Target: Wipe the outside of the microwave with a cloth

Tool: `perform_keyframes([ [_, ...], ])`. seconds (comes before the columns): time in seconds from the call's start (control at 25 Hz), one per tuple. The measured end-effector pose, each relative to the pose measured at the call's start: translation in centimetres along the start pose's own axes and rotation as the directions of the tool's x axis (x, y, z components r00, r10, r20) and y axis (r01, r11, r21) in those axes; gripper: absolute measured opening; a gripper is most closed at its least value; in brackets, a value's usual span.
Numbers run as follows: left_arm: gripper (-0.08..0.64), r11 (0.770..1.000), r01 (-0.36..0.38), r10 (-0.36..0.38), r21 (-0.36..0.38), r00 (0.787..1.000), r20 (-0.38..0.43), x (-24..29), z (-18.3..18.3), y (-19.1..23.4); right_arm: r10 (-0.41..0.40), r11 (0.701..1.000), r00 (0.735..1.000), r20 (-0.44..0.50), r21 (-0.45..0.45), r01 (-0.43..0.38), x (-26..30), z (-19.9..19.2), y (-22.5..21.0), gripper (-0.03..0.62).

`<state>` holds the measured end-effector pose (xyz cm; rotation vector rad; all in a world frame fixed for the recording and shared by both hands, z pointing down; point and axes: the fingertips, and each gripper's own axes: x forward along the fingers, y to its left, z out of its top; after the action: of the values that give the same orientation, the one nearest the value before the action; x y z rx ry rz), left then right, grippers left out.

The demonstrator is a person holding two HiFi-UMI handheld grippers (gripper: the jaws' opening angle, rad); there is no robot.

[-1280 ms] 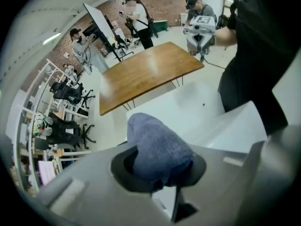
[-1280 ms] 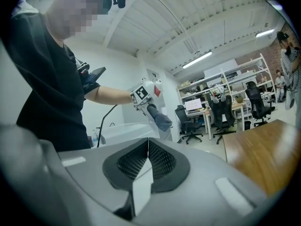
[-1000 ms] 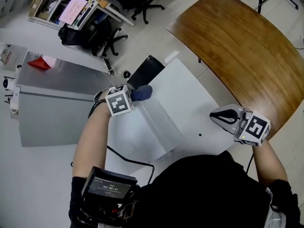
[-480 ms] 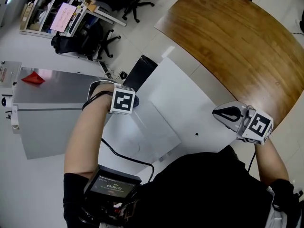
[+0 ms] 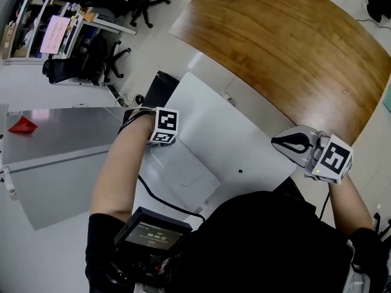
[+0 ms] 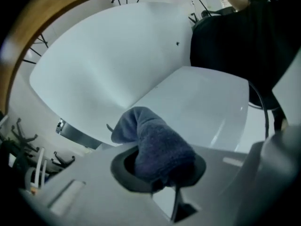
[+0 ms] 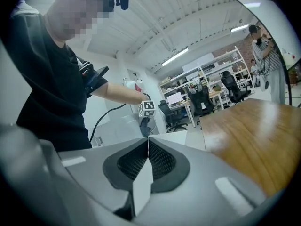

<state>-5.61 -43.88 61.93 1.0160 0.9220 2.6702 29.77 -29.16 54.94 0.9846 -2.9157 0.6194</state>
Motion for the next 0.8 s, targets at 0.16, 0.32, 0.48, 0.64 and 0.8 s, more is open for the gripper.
perform_keyframes([
  [0.16,0.066,0.996,0.081,-0.082,-0.023,0.996,-0.044,2.3,1.6,2.1,-0.063,0.998,0.998,-0.03,0.008,0.063,-1.9,-2.4,-0.6,0.008],
  [0.32,0.066,0.994,0.105,-0.106,-0.027,0.992,-0.064,4.2,3.1,4.0,-0.094,0.994,0.994,-0.053,0.042,0.096,-2.7,-3.7,-0.3,0.008],
  [0.48,0.067,0.997,0.07,-0.07,-0.033,0.998,-0.005,4.4,4.3,4.1,-0.098,0.994,0.994,-0.056,0.049,0.1,-3.1,-4.0,0.5,0.008],
  [0.64,0.067,0.998,-0.058,0.058,-0.005,0.988,0.143,-1.7,2.9,0.3,-0.079,0.996,0.997,-0.021,0.031,0.08,-2.1,-2.1,1.5,0.008],
  [0.8,0.067,0.979,-0.204,0.205,-0.024,0.964,0.171,-7.8,-2.1,-6.1,0.004,1.0,1.0,0.002,-0.02,-0.004,0.6,0.0,2.9,0.008],
])
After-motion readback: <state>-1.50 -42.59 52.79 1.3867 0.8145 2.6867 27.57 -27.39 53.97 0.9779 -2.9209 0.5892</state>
